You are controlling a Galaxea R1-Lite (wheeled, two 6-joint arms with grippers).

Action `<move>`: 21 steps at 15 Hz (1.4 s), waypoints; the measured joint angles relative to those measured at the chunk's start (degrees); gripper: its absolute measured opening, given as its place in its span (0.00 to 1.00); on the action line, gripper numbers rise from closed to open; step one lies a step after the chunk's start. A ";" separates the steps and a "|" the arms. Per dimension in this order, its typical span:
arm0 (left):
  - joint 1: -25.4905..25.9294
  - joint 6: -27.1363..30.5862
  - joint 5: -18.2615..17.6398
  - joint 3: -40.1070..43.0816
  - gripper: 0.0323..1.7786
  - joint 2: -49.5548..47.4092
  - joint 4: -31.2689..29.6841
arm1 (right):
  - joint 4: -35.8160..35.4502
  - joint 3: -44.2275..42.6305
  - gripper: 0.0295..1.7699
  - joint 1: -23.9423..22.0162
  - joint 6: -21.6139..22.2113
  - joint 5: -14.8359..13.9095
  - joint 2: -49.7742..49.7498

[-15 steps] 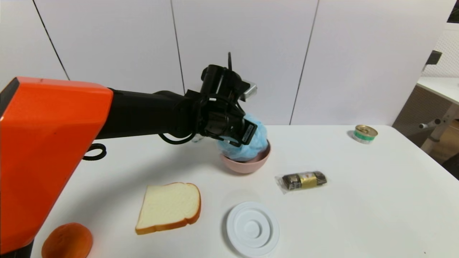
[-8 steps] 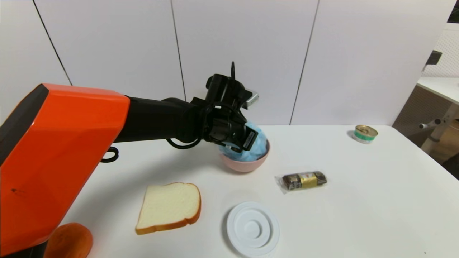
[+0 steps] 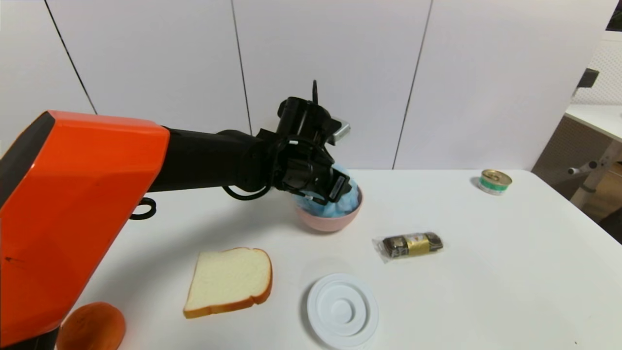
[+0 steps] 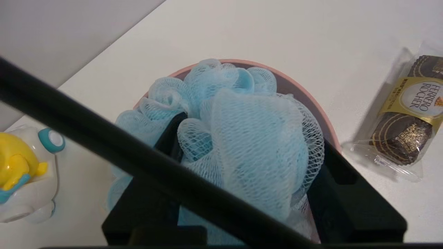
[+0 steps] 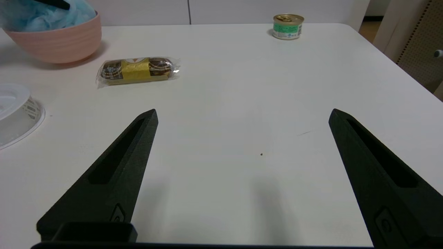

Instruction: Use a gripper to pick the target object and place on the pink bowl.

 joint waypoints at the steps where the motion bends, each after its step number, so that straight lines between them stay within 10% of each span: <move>1: 0.00 0.17 -0.02 0.00 0.63 -0.46 0.06 | 0.00 0.00 0.97 0.00 0.00 -0.02 0.00; 11: 1.79 0.17 0.22 3.44 0.87 -21.31 14.49 | 0.00 0.00 0.97 0.00 0.00 -0.02 0.00; 21: 17.74 -3.50 0.24 51.13 0.93 -69.44 6.92 | 0.00 0.00 0.97 -0.04 0.00 0.00 0.00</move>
